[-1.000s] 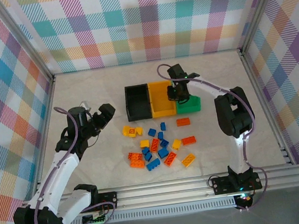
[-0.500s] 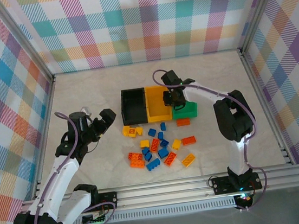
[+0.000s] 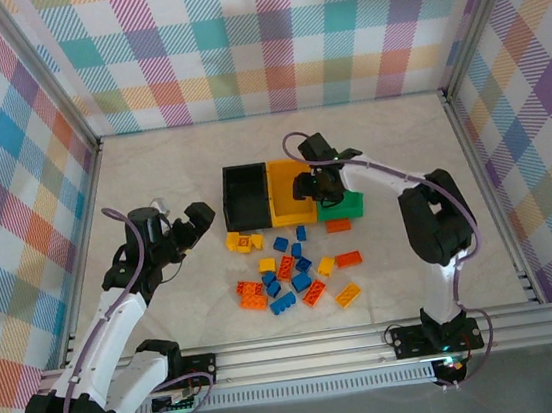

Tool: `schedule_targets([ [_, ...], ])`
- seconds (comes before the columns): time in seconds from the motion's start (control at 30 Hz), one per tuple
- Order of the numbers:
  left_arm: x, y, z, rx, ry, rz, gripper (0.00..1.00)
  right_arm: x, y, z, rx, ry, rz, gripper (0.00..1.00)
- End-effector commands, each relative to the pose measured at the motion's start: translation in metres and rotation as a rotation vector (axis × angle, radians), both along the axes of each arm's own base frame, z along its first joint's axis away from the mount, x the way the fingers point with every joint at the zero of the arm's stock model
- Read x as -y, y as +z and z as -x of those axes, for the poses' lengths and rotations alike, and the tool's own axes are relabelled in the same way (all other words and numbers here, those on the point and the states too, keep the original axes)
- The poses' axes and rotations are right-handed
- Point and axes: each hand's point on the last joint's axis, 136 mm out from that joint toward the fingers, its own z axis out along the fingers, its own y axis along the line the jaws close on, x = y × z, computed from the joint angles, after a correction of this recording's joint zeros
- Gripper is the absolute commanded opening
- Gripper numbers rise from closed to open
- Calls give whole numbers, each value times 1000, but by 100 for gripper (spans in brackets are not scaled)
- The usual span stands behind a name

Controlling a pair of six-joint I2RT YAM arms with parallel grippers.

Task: Sort the legos into containers by color

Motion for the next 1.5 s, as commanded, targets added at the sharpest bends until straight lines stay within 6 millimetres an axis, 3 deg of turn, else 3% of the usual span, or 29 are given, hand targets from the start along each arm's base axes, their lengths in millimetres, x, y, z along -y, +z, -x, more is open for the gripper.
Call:
schedule_targets([
  [0.0,12,8,3,29,-58,-1,100,-2,40,11,76,2,-57,77],
  [0.23,20,3,9,26,-88,-40,100,36,37,66,65,-33,-4,79],
  [0.43,32,3,11,33,-134,-66,100,64,10,110,-10,-19,56,81],
  [0.5,32,-4,17,1,-141,-89,100,66,-1,116,-34,-9,67,91],
  [0.63,33,-7,20,-6,-144,-97,100,58,-18,115,-50,25,62,92],
  [0.83,32,-11,24,-22,-144,-108,100,50,-27,94,-11,38,81,91],
  [1.17,30,-12,24,-22,-132,-111,100,57,-47,69,-8,-6,205,91],
  [1.47,29,-17,22,-33,-123,-117,100,58,-64,67,-51,-18,240,84],
])
